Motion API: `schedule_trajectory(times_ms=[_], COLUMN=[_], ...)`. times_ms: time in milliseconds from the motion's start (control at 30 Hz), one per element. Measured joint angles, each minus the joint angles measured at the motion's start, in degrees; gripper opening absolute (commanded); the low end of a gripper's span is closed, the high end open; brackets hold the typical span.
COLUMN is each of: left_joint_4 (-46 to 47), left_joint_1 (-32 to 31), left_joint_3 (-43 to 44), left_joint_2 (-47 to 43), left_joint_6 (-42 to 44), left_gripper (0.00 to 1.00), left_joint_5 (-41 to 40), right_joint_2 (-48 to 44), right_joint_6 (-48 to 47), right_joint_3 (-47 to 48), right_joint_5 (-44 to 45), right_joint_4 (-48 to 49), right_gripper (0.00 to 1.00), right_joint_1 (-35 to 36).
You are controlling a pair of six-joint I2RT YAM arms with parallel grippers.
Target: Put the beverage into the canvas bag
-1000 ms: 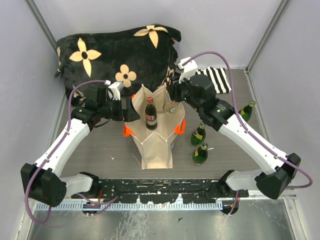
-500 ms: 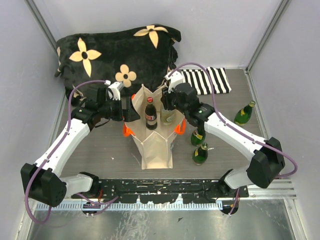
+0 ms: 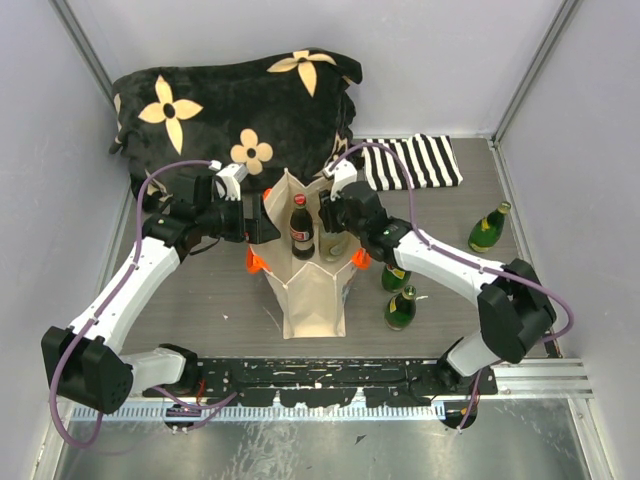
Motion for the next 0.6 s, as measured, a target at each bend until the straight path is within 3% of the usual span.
schedule_trajectory(times_ms=[600], left_joint_4=[0.02], left_joint_1=[0.0], left_joint_3=[0.0], left_joint_2=[0.0], left_joint_6=[0.0], left_gripper=[0.98], left_joint_5=[0.0], right_joint_2=[2.75], right_joint_6=[-0.13], right_joint_3=[-4.79], right_joint_5=[-0.52], right_joint_4=[8.13], right_gripper=[0.01], right_joint_1=[0.35])
